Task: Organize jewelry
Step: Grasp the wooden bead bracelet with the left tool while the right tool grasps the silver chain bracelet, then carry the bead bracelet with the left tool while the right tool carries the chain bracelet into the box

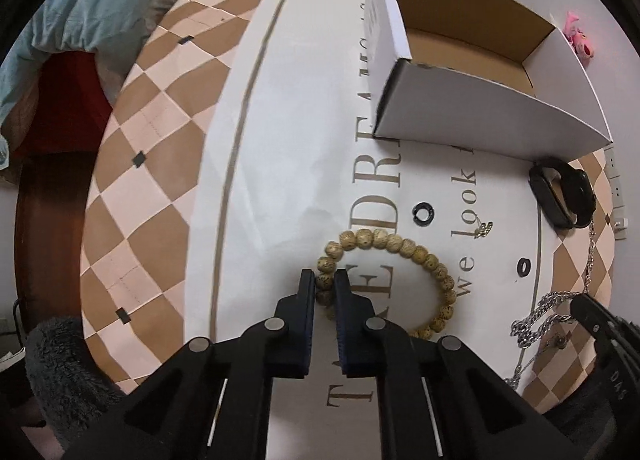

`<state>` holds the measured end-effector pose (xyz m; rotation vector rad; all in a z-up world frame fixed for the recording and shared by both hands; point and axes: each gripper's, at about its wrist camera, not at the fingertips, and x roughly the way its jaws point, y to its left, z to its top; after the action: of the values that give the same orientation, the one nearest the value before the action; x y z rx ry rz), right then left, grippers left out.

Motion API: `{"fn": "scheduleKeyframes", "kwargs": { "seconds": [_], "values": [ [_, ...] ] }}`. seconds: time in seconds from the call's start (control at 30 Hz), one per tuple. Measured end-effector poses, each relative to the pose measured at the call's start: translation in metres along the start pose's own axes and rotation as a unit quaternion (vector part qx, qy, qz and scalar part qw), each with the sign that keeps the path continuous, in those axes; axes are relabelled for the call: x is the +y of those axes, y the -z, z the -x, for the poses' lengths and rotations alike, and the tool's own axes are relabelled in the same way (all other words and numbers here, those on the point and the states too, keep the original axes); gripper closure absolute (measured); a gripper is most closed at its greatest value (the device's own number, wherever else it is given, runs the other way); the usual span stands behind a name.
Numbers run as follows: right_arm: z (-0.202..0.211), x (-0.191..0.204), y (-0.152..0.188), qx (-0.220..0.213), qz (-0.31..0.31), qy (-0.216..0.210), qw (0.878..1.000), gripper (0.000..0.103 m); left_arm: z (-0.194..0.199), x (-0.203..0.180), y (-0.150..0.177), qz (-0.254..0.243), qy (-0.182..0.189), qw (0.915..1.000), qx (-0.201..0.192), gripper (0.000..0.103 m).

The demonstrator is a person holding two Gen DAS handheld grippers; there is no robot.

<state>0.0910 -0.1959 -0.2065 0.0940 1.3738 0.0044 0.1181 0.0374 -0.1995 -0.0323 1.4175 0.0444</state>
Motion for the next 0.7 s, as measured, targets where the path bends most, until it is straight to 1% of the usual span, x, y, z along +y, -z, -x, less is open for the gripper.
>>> {"fn": "scheduleKeyframes", "kwargs": {
  "seconds": [0.1,0.2,0.37,0.53,0.6,0.7],
  "values": [
    [0.007,0.002,0.001,-0.006,0.0,-0.012,1.0,0.099,0.012,0.003,0.003,-0.004,-0.003,0.9998,-0.021,0.096],
    [0.018,0.003,0.0,-0.016,0.001,-0.022,1.0,0.099,0.033,0.006,0.007,-0.007,0.001,0.999,-0.044,0.096],
    [0.038,0.007,-0.005,-0.035,0.004,-0.028,0.999,0.099,0.071,-0.008,0.005,-0.021,0.009,0.9968,-0.076,0.096],
    [0.064,0.011,-0.019,-0.055,0.004,-0.05,0.997,0.099,0.096,-0.008,-0.001,-0.031,0.029,0.9938,-0.103,0.096],
    [0.079,0.01,-0.031,-0.067,0.006,-0.067,0.996,0.099,0.113,-0.012,-0.007,-0.032,0.046,0.9919,-0.114,0.096],
    [0.1,0.01,-0.051,-0.085,0.01,-0.089,0.992,0.099,0.132,-0.014,-0.026,-0.036,0.068,0.9879,-0.134,0.096]
  ]
}}
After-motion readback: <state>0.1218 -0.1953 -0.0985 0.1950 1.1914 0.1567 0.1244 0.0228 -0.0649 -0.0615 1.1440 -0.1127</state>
